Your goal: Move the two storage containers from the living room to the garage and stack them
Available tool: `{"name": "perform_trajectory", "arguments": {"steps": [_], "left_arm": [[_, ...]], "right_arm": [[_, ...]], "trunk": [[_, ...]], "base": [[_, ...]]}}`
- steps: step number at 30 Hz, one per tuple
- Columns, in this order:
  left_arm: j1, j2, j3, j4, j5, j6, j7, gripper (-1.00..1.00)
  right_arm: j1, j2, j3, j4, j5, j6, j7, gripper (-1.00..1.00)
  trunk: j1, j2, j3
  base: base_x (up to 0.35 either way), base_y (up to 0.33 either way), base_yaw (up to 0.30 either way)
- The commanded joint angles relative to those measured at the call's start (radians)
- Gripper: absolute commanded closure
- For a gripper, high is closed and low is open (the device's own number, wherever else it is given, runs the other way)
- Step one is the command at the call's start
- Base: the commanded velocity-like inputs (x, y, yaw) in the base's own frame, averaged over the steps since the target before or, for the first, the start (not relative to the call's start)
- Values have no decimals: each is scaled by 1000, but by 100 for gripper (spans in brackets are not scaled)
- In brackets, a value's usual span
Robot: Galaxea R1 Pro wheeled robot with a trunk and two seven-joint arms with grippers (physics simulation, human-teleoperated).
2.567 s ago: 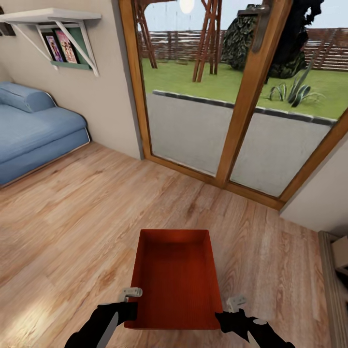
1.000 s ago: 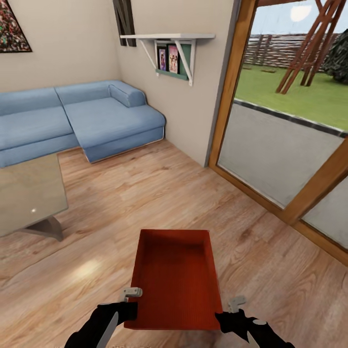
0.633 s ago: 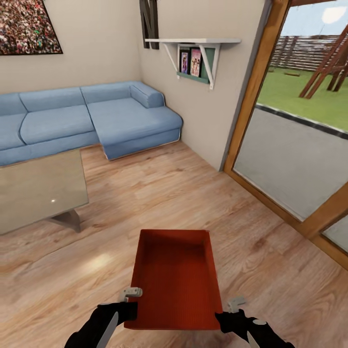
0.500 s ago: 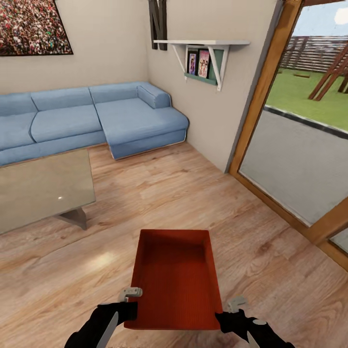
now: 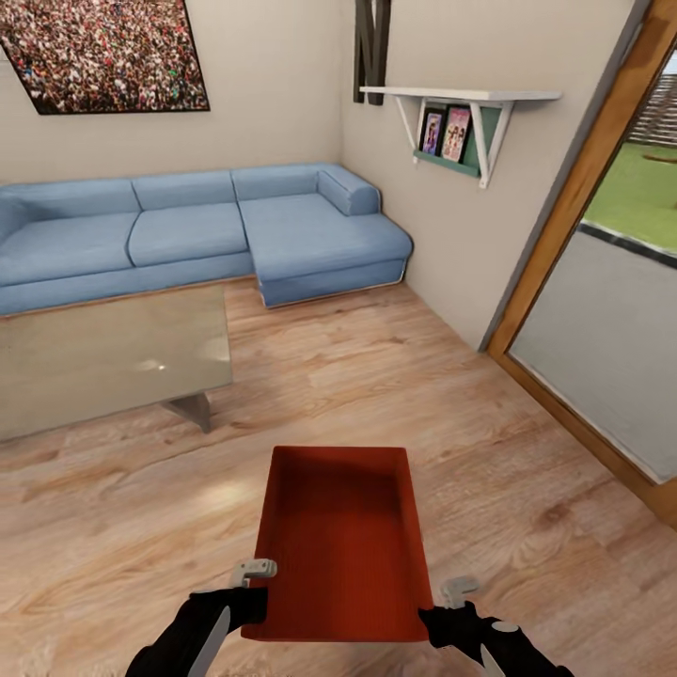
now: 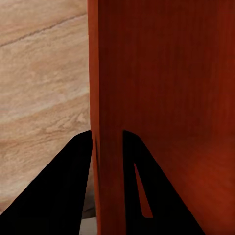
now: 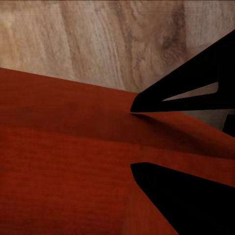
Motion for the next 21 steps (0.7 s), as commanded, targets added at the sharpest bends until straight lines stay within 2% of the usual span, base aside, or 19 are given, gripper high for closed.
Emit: {"name": "perform_trajectory", "arguments": {"steps": [1, 21], "left_arm": [[0, -1, 8, 0, -18, 6, 6, 100], [0, 0, 8, 0, -18, 5, 6, 100]], "right_arm": [[0, 24, -4, -4, -4, 6, 2, 100], [0, 24, -4, -4, -4, 6, 1, 100]], "trunk": [[-4, 7, 3], [-81, 147, 74]], "base": [[0, 0, 297], [0, 0, 297]]}}
